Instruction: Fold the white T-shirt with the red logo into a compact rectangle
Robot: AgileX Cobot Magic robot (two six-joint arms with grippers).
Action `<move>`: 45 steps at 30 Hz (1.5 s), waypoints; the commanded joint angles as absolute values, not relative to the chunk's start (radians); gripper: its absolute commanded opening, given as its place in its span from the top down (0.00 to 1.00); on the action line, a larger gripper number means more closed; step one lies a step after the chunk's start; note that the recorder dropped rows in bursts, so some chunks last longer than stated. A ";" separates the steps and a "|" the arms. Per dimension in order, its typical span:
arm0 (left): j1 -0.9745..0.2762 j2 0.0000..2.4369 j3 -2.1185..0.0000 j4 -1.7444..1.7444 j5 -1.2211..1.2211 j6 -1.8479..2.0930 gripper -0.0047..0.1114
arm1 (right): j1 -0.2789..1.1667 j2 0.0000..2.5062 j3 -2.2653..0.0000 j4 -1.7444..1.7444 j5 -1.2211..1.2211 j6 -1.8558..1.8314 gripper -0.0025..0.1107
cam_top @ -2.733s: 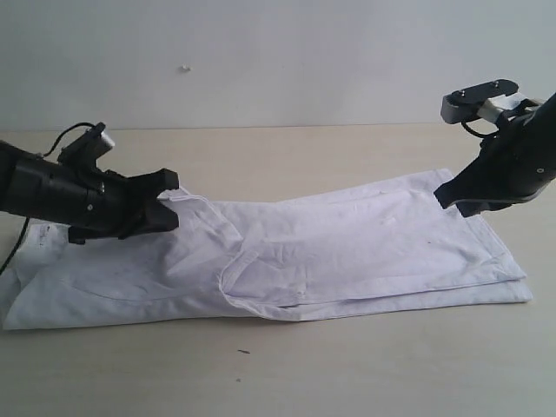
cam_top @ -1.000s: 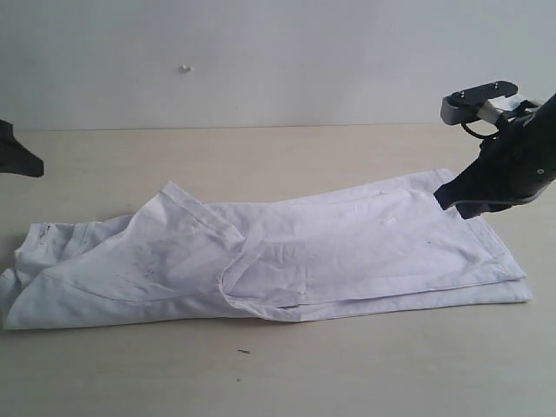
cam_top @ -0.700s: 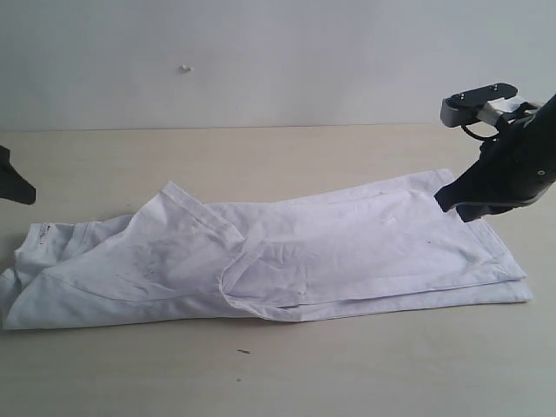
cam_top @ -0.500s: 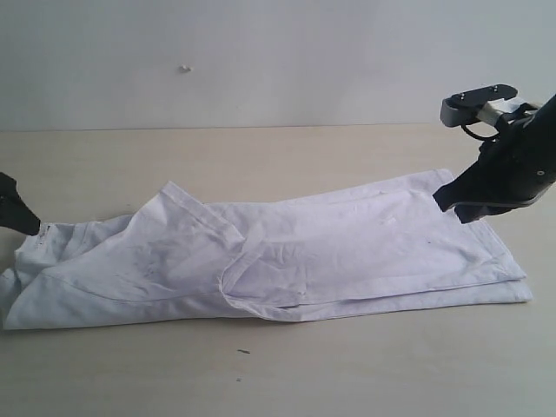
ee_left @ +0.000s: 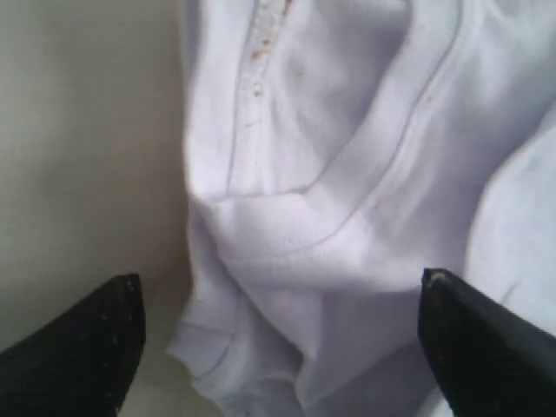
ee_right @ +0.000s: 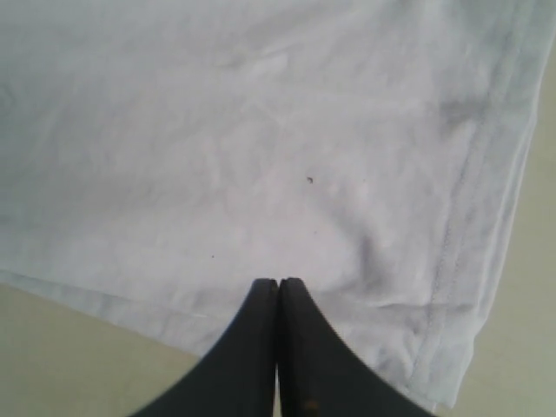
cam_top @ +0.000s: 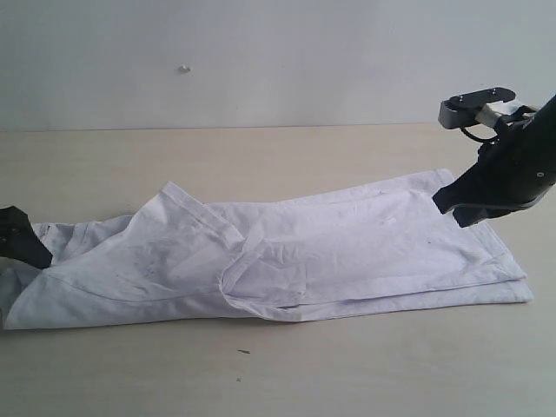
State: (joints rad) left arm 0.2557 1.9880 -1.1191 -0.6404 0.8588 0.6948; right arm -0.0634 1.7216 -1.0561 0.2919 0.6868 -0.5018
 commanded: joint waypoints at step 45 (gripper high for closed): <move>0.078 2.020 -1.174 -0.533 1.098 0.590 0.94 | -0.069 1.711 -1.053 0.295 0.685 -0.514 0.98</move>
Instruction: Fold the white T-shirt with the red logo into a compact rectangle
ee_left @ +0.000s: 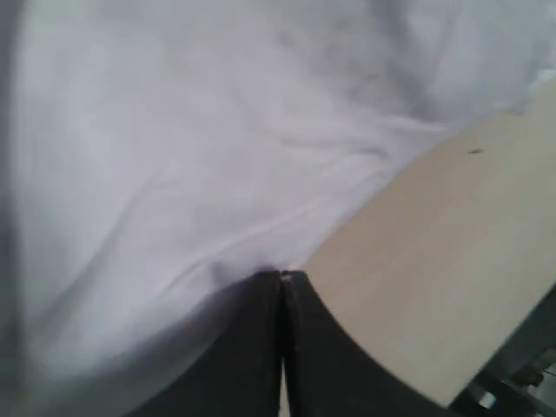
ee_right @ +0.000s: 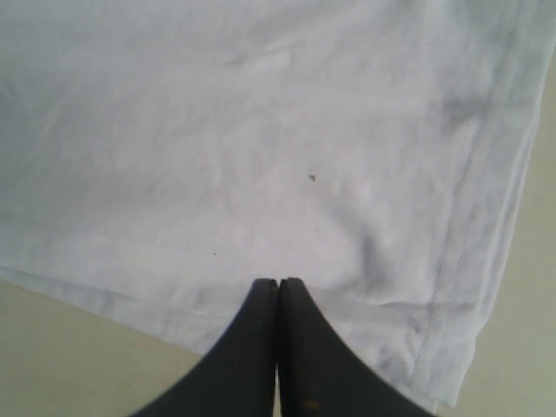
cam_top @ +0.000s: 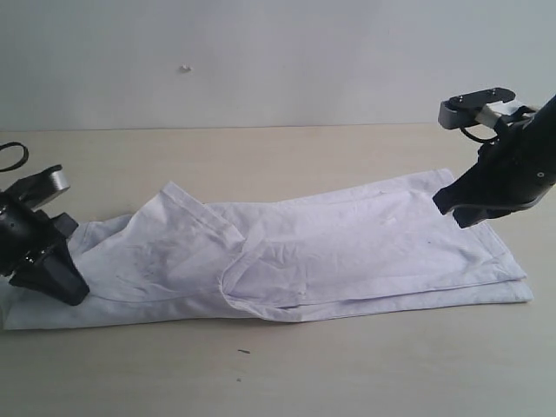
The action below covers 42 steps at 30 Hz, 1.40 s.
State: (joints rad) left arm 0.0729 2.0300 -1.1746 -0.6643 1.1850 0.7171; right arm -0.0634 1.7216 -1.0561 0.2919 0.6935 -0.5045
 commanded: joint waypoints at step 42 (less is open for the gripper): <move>0.400 1.904 -1.090 -0.849 0.937 0.735 0.24 | -0.069 1.711 -1.053 0.319 0.687 -0.511 0.98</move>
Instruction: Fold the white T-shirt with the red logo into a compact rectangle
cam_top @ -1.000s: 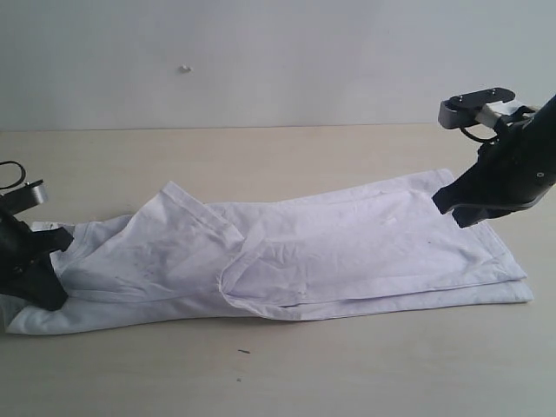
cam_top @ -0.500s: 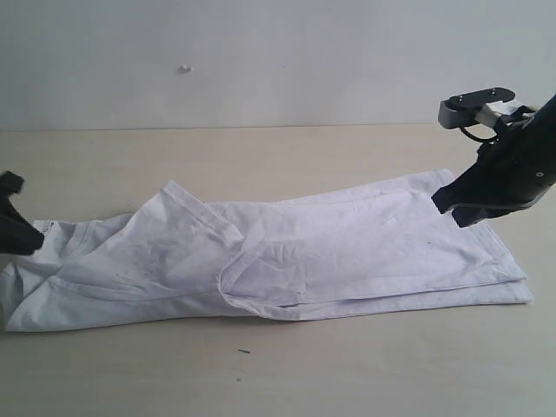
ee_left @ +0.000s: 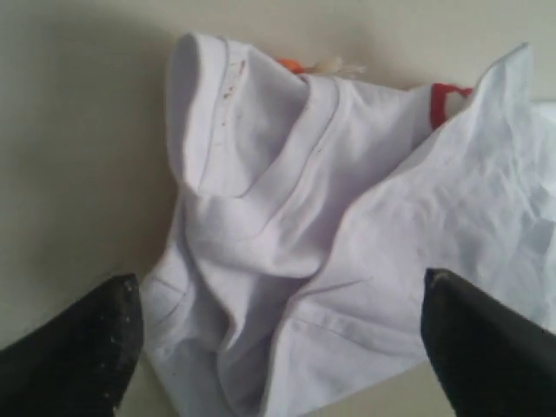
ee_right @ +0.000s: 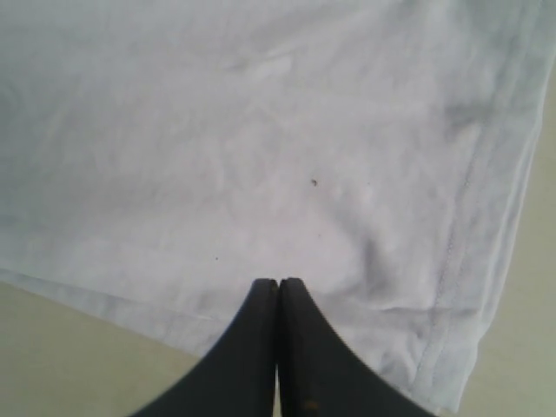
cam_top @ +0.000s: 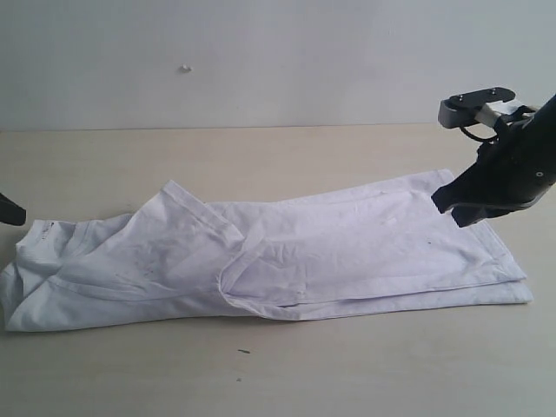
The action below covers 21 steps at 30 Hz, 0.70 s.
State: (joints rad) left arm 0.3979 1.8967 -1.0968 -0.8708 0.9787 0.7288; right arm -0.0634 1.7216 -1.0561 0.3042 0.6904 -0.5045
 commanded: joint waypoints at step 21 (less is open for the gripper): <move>0.285 2.090 -1.090 -0.872 1.041 0.924 0.25 | -0.069 1.711 -1.053 0.323 0.673 -0.511 0.98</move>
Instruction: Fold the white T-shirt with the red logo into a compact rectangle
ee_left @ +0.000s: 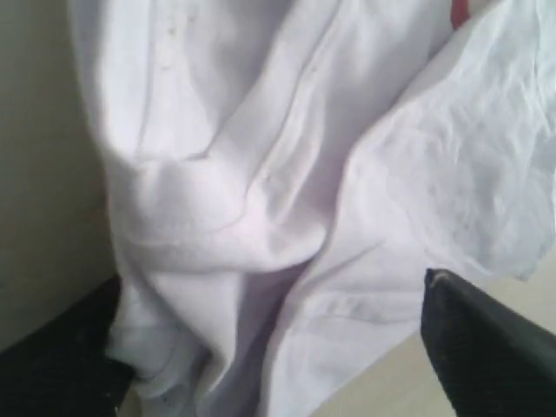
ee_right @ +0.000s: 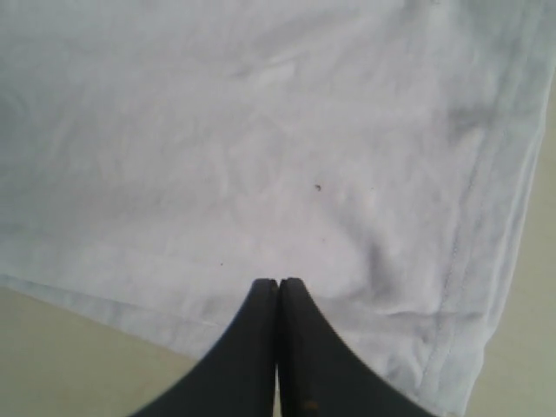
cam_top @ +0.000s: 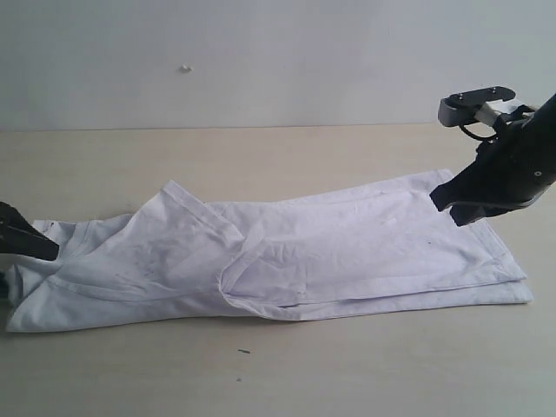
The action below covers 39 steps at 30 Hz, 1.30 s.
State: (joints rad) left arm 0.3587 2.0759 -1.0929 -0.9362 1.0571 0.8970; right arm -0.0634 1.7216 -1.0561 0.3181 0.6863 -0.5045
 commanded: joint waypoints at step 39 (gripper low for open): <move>0.297 1.648 -1.093 -1.031 1.015 0.707 0.96 | 0.075 1.859 -1.053 0.478 0.643 -0.635 0.98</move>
State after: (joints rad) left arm 0.3387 1.6598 -1.0930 -0.9416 1.0075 0.6995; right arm 0.0591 1.8495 -1.0561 0.4750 0.6713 -0.6201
